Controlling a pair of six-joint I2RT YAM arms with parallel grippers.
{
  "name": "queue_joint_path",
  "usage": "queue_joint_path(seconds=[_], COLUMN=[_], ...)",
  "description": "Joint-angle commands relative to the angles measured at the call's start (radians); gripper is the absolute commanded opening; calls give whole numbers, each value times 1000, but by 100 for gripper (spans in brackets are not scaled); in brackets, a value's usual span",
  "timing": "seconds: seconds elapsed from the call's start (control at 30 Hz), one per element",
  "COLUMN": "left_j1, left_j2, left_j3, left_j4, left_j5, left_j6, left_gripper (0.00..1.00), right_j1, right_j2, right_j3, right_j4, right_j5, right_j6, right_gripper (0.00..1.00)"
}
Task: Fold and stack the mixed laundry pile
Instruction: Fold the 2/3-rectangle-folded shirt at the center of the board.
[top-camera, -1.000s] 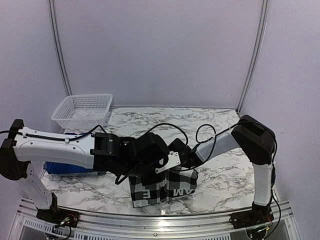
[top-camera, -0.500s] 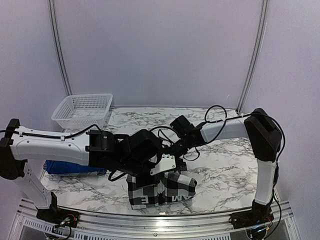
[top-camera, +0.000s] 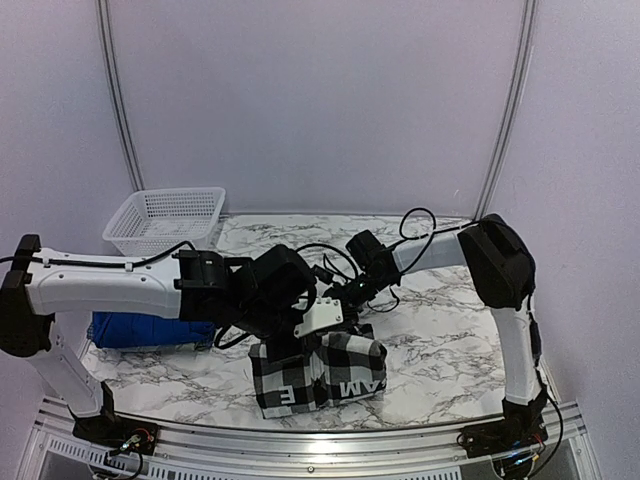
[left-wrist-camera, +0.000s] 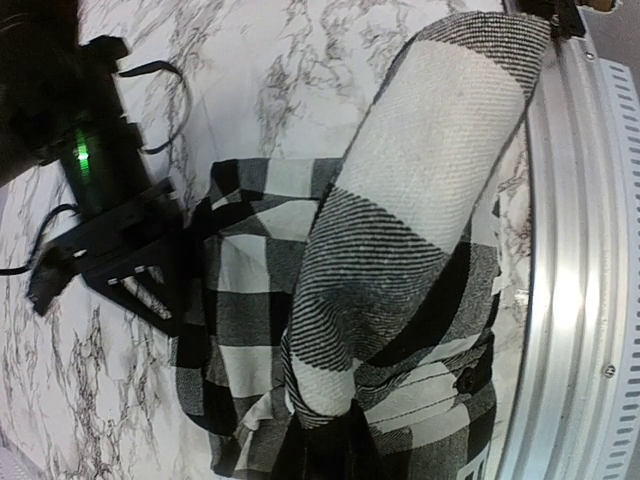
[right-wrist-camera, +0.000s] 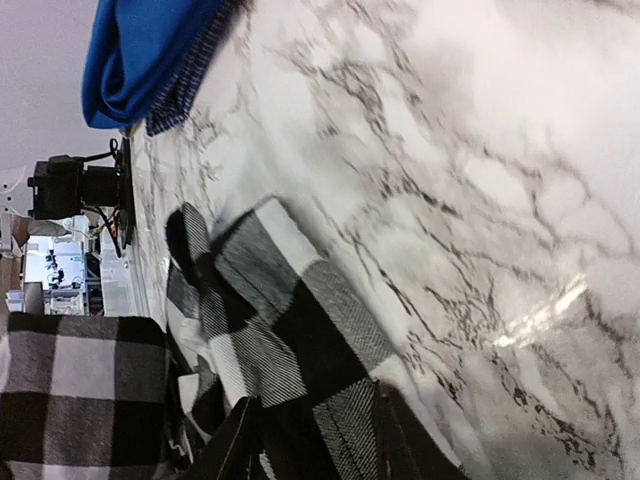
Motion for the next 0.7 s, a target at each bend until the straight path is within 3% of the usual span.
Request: queue_joint_path(seconds=[0.0,0.43,0.6,0.67], left_j1=[67,201,210,224], left_j2=[37,217,279,288], left_j3=[29,137,185,191], left_j4=[-6,72,74,77], left_j5=[-1,-7,-15,-14], left_j6=[55,155,182,163], left_gripper=[0,0,0,5], right_j1=[13,34,-41,-92], right_j2=[2,-30,-77,-115], right_j3=[-44,-107,-81,-81], right_j4=[-23,-32,-40,-32], right_j5=[-11,-53,-29,-11], right_j6=[-33,-60,-21,8], right_gripper=[37,36,42,45])
